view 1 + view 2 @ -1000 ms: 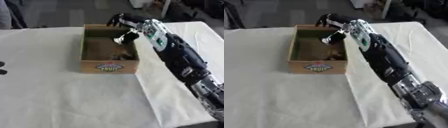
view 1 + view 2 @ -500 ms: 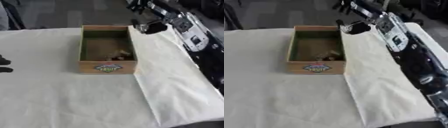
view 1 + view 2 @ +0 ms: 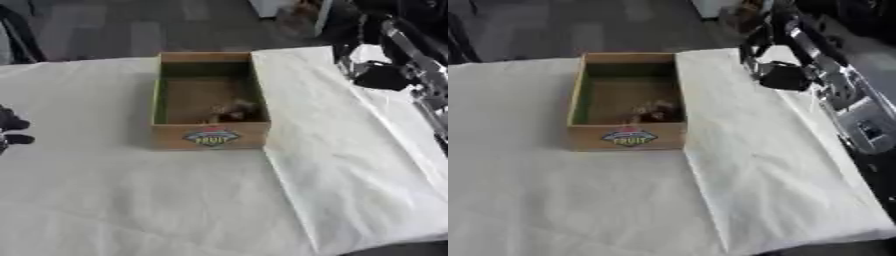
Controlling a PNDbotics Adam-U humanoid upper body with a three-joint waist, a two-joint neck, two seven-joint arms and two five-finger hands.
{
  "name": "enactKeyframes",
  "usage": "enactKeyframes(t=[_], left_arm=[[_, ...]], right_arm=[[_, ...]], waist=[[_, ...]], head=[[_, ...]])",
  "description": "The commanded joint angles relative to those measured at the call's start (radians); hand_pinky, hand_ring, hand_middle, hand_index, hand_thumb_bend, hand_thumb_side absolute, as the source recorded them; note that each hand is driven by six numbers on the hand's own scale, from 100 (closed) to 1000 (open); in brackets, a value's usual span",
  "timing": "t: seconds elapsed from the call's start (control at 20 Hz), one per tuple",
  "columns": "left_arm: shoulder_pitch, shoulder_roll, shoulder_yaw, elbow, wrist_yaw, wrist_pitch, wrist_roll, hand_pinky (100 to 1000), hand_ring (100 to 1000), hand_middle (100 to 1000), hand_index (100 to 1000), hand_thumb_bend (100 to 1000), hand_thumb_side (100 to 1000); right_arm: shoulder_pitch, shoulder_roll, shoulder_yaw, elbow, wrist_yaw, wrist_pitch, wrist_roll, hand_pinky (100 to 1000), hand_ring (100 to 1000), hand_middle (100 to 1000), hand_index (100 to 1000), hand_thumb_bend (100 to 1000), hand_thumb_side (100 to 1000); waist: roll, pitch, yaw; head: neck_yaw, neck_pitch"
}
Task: Pick up objects on the table and place them in the box.
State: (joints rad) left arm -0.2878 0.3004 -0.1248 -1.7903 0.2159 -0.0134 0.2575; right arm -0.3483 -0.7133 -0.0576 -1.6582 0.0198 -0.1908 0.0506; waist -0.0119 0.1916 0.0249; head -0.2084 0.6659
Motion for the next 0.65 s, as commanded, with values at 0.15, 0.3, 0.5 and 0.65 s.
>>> enactKeyframes(t=[0.15, 0.3, 0.5, 0.65], left_arm=[[0.001, 0.012, 0.036, 0.017, 0.033, -0.004, 0.022, 540, 607, 514, 612, 309, 529], [0.005, 0.01, 0.048, 0.029, 0.036, -0.002, 0.009, 541, 607, 516, 616, 309, 553], [0.014, 0.01, 0.069, 0.044, 0.023, 0.011, -0.039, 540, 605, 518, 631, 302, 584], [0.023, 0.007, 0.082, 0.05, 0.021, 0.015, -0.075, 539, 605, 518, 635, 303, 596]], right_arm=[[0.085, 0.056, -0.098, -0.061, -0.135, 0.049, -0.112, 489, 614, 642, 744, 100, 493], [0.13, 0.099, -0.125, -0.071, -0.176, 0.075, -0.15, 483, 605, 631, 736, 100, 538], [0.162, 0.145, -0.145, -0.082, -0.203, 0.101, -0.171, 479, 592, 619, 719, 100, 580], [0.174, 0.172, -0.15, -0.087, -0.212, 0.117, -0.173, 478, 588, 615, 716, 100, 599]], waist=[[0.006, -0.007, -0.014], [0.012, -0.005, -0.018], [0.019, -0.002, -0.017], [0.023, 0.001, -0.019]], head=[[0.01, -0.011], [0.012, -0.01], [0.012, -0.014], [0.009, -0.015]])
